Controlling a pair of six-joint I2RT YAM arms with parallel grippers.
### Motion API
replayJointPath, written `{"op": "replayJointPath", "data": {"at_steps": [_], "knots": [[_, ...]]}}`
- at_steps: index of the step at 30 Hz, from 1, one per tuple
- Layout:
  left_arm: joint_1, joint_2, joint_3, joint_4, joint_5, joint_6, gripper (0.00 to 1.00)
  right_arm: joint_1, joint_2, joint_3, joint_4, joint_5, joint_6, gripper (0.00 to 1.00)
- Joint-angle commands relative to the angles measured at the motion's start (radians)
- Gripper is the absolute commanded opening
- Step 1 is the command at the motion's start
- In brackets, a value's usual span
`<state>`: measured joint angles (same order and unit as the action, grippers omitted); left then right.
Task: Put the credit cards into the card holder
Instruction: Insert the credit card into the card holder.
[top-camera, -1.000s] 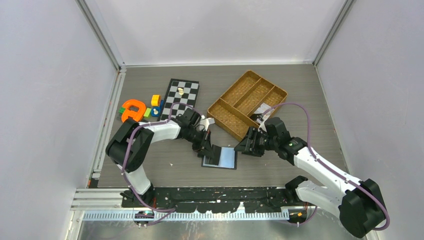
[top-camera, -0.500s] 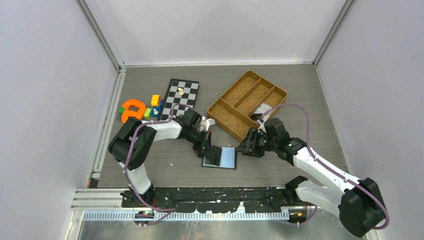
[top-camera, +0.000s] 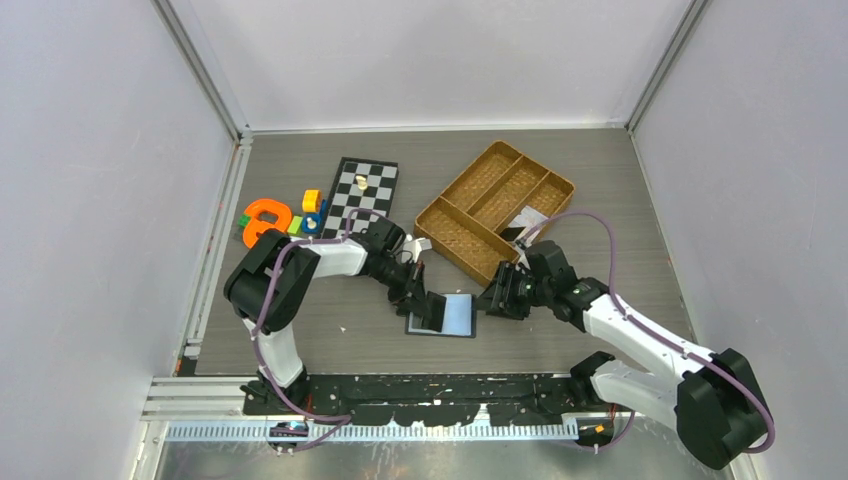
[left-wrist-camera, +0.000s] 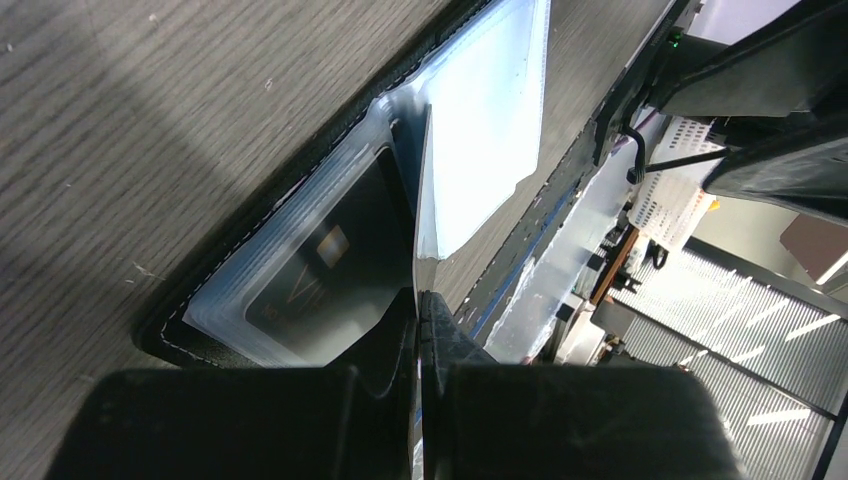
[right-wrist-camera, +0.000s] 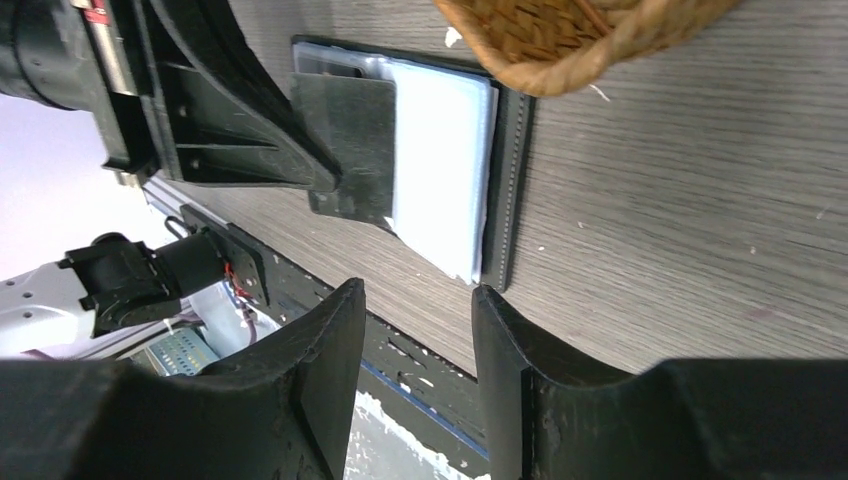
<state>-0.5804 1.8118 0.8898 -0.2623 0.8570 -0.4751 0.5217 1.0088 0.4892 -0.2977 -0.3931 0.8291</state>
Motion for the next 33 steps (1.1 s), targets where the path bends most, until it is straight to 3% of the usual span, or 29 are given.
{"op": "replayJointPath", "data": {"at_steps": [1,33], "knots": [[0.001,0.021,0.024,0.026,-0.011,-0.016,0.0,0.009,0.011,-0.027,0.046,0.025,-0.008,0.48],[0.001,0.002,-0.016,0.056,-0.018,-0.077,0.0,0.058,0.226,-0.083,0.283,0.013,0.016,0.35]]}}
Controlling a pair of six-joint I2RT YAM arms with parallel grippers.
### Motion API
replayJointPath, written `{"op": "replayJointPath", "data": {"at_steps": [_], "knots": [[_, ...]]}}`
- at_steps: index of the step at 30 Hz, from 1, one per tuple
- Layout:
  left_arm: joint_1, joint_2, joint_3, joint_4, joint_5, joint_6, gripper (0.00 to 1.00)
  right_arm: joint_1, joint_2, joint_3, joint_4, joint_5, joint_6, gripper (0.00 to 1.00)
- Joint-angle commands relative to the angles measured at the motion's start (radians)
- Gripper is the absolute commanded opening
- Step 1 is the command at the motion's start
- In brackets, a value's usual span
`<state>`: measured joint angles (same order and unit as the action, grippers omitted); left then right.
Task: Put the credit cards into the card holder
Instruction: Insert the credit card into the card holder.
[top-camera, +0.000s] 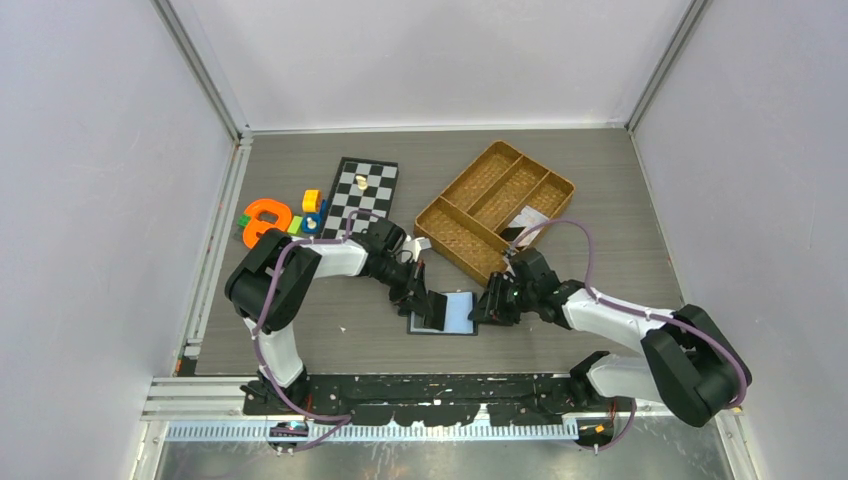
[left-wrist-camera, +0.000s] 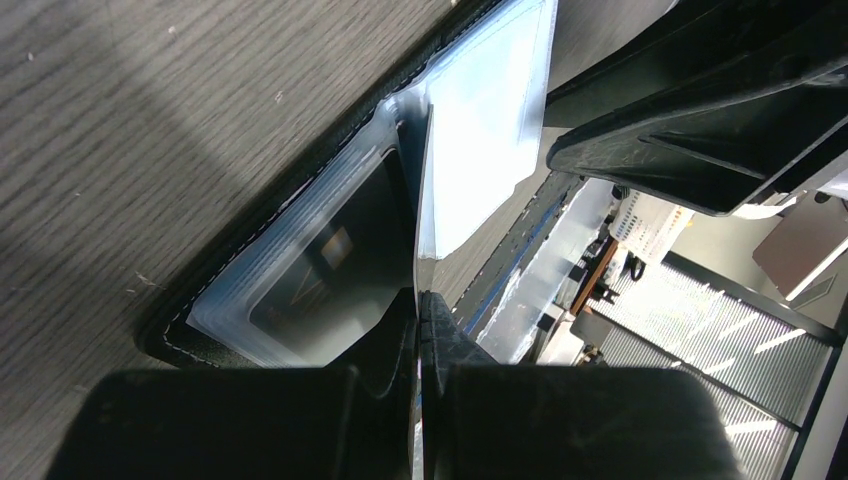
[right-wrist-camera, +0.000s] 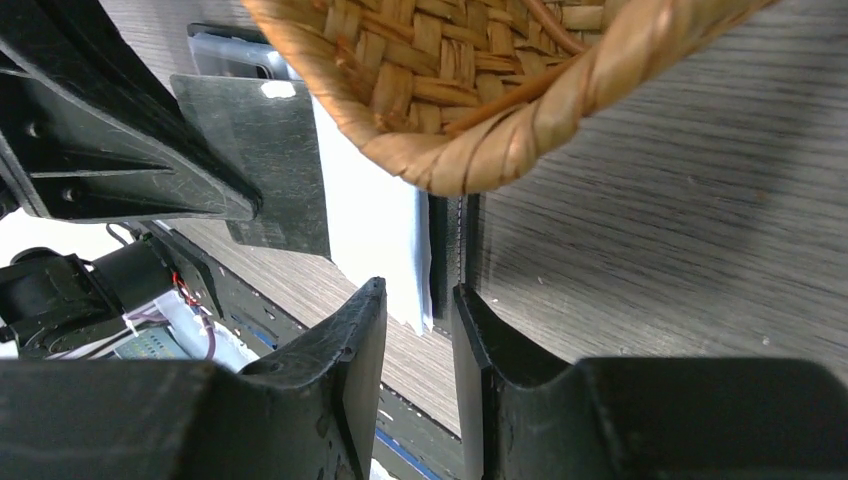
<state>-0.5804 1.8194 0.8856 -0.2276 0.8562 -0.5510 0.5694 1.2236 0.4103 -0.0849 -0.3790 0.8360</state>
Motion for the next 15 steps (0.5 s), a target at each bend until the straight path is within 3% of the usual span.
{"op": "replayJointPath", "data": {"at_steps": [1,15], "knots": [[0.001,-0.008,-0.013,0.023,-0.017,0.001,0.0,0.011,0.014,-0.003,0.076,-0.003,0.012,0.36],[0.001,0.003,-0.029,0.059,-0.027,-0.014,0.0,0.023,0.052,-0.049,0.198,-0.019,0.045,0.31]]}}
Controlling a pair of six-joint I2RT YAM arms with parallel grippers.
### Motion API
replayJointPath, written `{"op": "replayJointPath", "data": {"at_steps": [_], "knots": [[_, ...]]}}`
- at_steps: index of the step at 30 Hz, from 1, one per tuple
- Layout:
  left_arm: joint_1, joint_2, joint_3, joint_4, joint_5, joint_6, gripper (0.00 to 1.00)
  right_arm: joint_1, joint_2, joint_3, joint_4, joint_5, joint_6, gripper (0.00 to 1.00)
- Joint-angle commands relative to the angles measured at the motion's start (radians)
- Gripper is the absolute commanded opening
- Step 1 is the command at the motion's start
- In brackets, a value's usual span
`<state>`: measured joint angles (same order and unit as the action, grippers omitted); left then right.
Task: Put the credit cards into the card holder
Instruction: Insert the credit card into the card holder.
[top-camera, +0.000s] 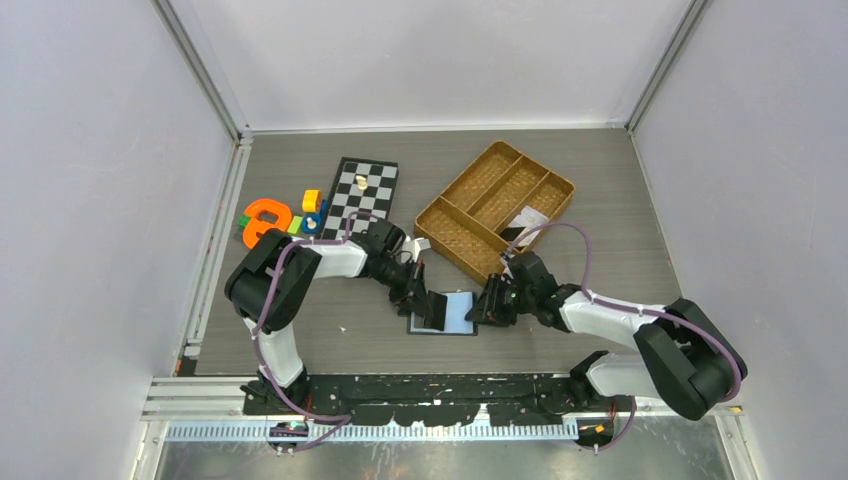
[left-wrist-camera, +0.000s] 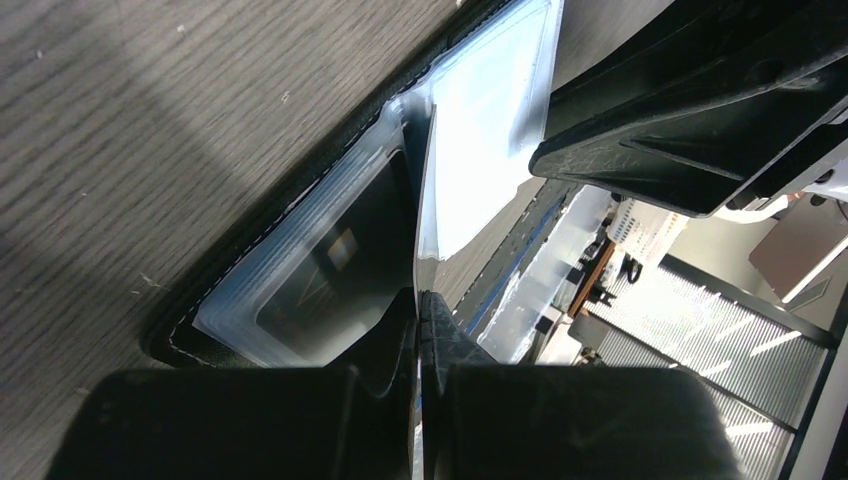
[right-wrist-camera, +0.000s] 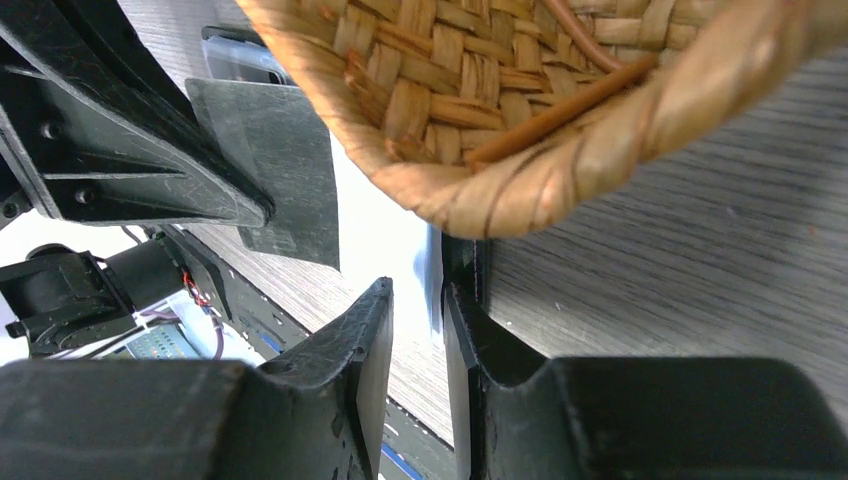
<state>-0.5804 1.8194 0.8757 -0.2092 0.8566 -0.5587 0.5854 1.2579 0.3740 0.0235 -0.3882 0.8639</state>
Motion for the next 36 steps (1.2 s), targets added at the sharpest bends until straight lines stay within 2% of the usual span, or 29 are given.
{"op": "replayJointPath", "data": {"at_steps": [1,5,10,19,36], "knots": [[0.001,0.0,-0.021,0.043,-0.029,-0.007,0.0,0.007,0.023,-0.021,0.11,-0.016,0.025,0.31],[0.001,0.001,-0.032,0.059,-0.034,-0.012,0.0,0.009,0.04,-0.045,0.179,-0.031,0.061,0.3],[0.001,-0.001,-0.044,0.088,-0.036,-0.028,0.0,0.012,0.044,-0.051,0.178,-0.011,0.073,0.26],[0.001,-0.002,-0.047,0.108,-0.047,-0.057,0.0,0.012,0.05,-0.037,0.081,0.062,0.08,0.07],[0.007,0.002,-0.084,0.149,-0.09,-0.146,0.0,0.012,0.054,-0.035,0.052,0.091,0.084,0.02]]}}
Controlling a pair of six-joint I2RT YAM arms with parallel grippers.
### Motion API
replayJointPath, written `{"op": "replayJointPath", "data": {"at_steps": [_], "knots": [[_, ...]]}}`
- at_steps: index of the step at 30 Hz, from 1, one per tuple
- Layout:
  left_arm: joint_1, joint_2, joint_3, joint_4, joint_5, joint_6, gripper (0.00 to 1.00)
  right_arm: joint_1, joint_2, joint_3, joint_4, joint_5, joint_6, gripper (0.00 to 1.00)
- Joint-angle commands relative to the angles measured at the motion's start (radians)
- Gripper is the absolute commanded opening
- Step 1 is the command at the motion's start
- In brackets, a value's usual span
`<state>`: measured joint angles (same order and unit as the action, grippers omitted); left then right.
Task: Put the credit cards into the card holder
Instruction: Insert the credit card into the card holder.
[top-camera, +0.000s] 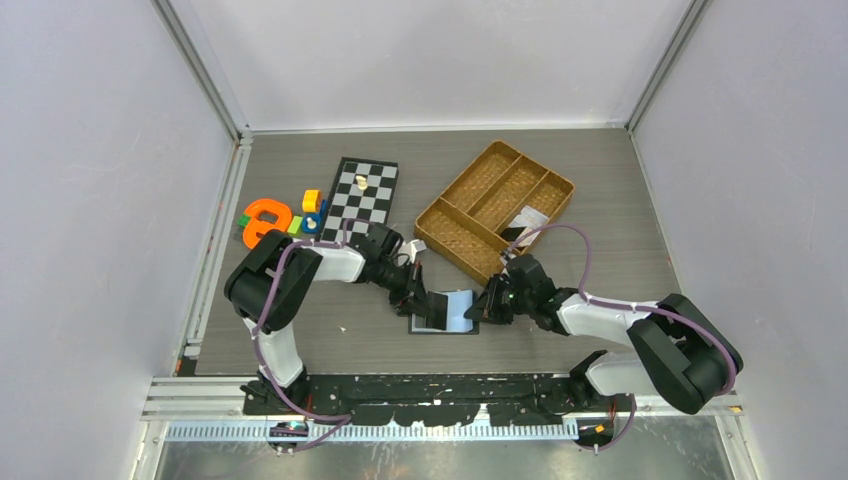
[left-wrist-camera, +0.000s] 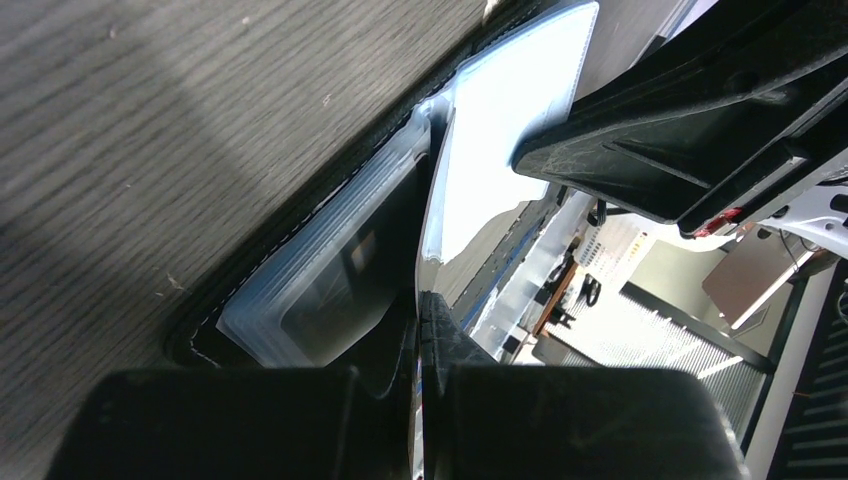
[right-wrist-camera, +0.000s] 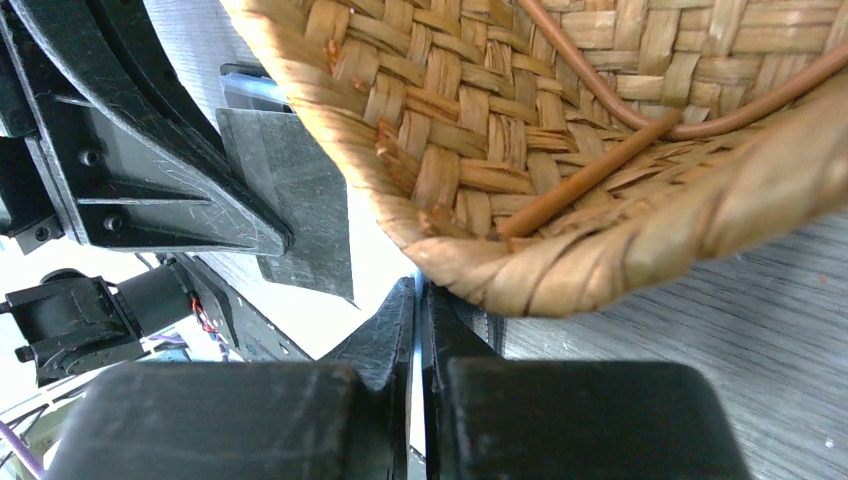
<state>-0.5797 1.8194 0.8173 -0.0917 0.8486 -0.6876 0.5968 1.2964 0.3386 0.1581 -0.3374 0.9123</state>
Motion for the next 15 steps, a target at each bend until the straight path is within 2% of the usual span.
{"op": "replayJointPath", "data": {"at_steps": [1,15], "knots": [[0.006,0.004,-0.026,0.034,-0.082,-0.019,0.0,0.0,0.016,0.0,-0.082,0.04,0.034,0.02],[0.007,0.059,0.002,0.065,-0.043,-0.029,0.0,0.001,0.04,0.004,-0.061,0.018,0.03,0.02]]}}
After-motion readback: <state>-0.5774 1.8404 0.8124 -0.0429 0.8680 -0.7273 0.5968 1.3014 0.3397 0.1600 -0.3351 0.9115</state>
